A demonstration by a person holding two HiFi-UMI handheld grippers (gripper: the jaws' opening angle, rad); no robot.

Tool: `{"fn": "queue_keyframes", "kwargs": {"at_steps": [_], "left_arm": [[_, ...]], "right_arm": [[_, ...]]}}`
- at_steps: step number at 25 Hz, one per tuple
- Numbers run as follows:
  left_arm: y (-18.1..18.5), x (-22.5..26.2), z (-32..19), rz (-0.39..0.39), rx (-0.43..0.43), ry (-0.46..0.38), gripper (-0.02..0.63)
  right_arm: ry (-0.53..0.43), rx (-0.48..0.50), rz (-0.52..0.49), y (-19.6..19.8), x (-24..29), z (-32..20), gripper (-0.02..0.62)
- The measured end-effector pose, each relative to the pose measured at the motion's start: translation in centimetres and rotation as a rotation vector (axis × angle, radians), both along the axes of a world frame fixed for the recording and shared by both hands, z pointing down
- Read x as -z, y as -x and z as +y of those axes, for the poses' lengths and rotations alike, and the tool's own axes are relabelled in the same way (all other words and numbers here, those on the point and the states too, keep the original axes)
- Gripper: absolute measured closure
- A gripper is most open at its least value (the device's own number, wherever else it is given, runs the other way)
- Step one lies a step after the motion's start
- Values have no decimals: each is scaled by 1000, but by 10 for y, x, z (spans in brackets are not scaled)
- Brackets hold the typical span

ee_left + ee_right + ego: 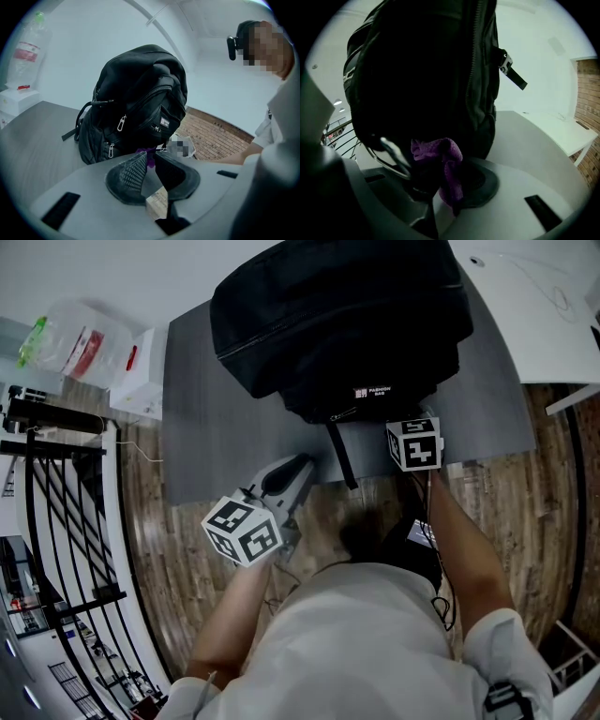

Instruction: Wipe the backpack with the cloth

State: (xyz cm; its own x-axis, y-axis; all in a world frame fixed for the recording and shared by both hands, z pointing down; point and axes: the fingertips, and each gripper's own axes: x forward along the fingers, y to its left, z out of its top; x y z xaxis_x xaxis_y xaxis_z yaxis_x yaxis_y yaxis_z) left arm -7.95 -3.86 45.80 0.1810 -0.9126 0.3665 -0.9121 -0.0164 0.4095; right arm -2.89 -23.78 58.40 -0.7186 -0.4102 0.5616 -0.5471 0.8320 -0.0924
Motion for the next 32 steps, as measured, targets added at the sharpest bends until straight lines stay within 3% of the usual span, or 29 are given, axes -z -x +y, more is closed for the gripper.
{"fn": "queue_keyframes", "kwargs": {"at_steps": [11, 18, 25, 32], "left_arm": [[-13, 1, -5, 3, -35, -11, 549], [-28, 0, -7, 25, -69, -28, 549], [-39, -2, -1, 45, -93, -43, 549], [-34, -4, 17, 46, -79, -44, 549]], "right_arm": [[-23, -200, 46, -59, 0, -42, 517], [-38, -260, 75, -94, 3, -43, 517], [-25, -259, 103, -110, -5, -19, 517], [-11, -163, 122, -88, -16, 28, 517]]}}
